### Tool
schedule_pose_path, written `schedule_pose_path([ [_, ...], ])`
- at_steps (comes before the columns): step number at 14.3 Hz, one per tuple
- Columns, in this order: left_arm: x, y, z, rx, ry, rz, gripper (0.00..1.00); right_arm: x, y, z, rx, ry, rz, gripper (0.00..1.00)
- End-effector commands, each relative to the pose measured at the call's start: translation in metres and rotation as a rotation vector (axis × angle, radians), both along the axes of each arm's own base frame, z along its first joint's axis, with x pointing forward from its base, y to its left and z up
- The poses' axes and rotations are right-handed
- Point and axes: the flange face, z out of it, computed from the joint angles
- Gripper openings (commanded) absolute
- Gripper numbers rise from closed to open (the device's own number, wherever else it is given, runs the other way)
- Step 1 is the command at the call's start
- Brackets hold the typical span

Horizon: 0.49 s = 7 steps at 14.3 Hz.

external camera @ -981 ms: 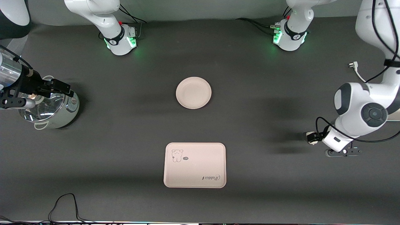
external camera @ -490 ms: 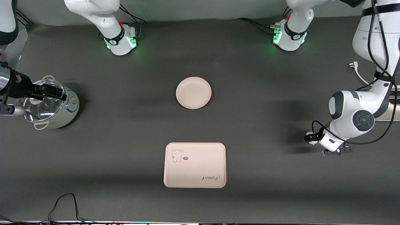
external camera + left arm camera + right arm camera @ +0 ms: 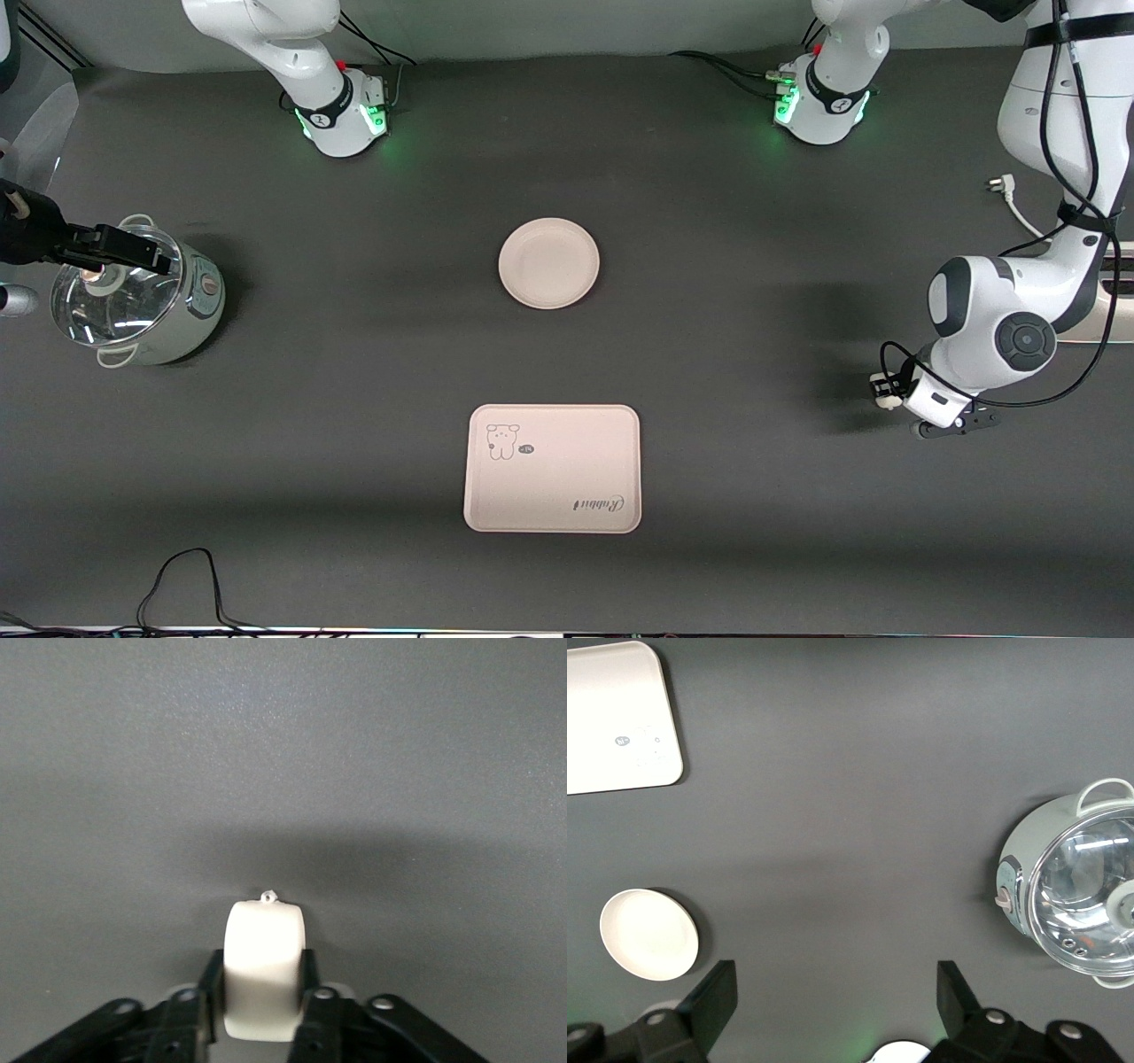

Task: Place bun in plate and plate on tray
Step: 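Lift the bun with the left gripper and carry it over the plate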

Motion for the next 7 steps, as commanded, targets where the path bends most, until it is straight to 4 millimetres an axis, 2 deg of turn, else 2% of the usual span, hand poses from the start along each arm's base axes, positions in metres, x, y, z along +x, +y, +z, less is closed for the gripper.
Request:
schedule_pose_path([
  [1, -0.002, 0.001, 0.014, 0.018, -0.009, 0.001, 0.29, 0.000, -0.024, -0.002, -0.022, 0.030, -0.023, 1.00],
  [3, -0.003, -0.004, 0.046, 0.028, 0.004, -0.021, 0.26, -0.002, -0.026, -0.006, -0.018, 0.060, -0.014, 1.00],
  [6, -0.008, -0.045, 0.116, 0.036, -0.013, -0.087, 0.25, 0.003, -0.026, -0.019, -0.019, 0.083, -0.013, 1.00],
  [7, -0.012, -0.069, 0.144, 0.026, -0.017, -0.114, 0.23, 0.005, -0.026, -0.023, -0.018, 0.083, -0.014, 1.00],
])
